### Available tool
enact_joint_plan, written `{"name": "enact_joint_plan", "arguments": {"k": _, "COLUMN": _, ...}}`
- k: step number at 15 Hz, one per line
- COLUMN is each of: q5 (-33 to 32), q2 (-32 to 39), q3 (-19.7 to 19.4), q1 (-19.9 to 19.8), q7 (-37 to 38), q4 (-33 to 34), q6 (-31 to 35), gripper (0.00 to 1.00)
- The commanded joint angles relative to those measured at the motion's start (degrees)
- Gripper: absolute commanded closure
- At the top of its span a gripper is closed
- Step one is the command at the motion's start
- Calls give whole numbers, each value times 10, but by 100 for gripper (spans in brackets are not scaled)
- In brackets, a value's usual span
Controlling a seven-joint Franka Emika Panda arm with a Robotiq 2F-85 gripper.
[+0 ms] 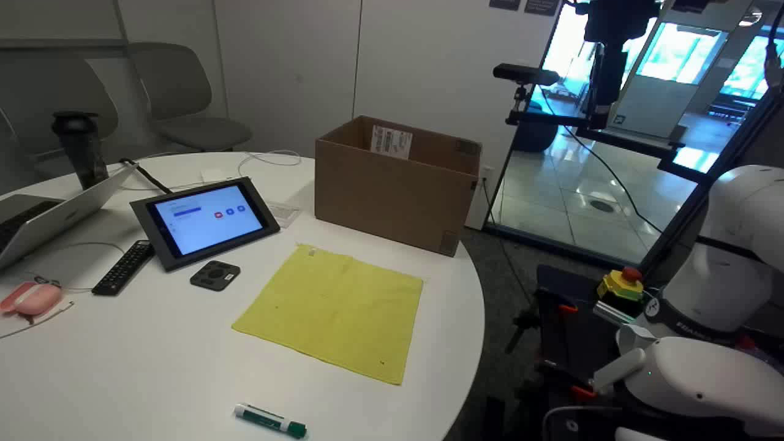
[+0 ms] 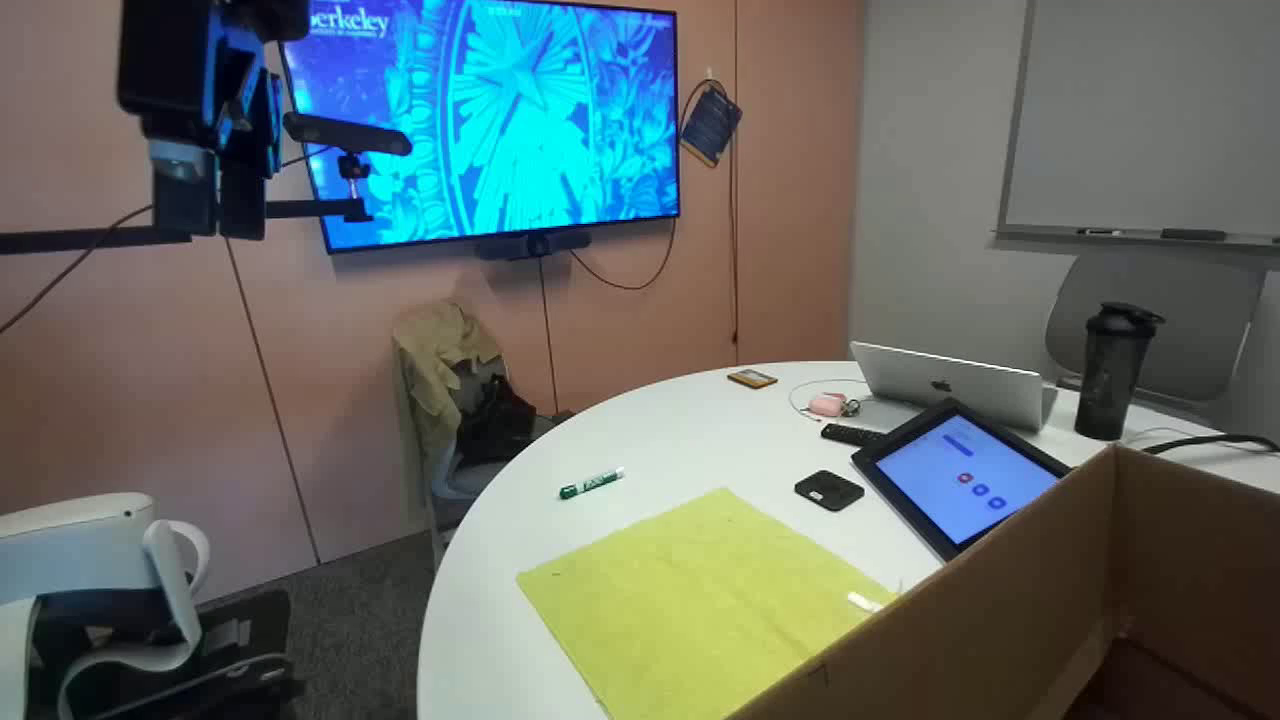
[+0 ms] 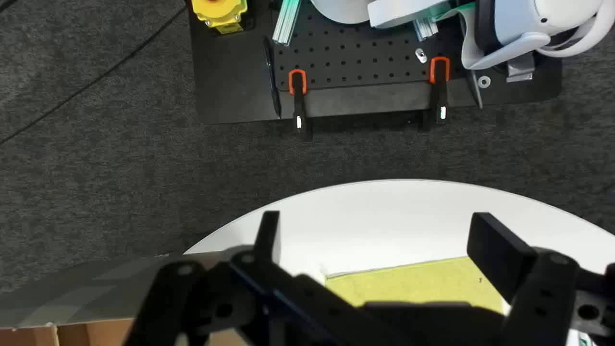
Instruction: Put the marker on the cloth and wrap it, then put it in the box
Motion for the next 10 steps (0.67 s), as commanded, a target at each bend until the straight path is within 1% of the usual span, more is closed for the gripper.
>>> {"name": "enact_joint_plan", "arguments": {"k": 1, "q5": -1, "q2": 0, "q3": -2, "q1": 3, "q7": 1, "q4": 3, "q6": -1, "gripper": 0}}
{"name": "enact_joint_plan", "arguments": {"k": 5, "q5": -2, "q2": 0, "q3": 1, "q1": 5, "q7": 0, "q4": 1, "q6": 0, "gripper": 0}}
{"name": "enact_joint_plan", "arguments": {"k": 10, "q5": -3, "q2": 37, "q3": 22, "q1": 24, "q7": 1, "q4": 12, "q6": 21, "gripper": 0}}
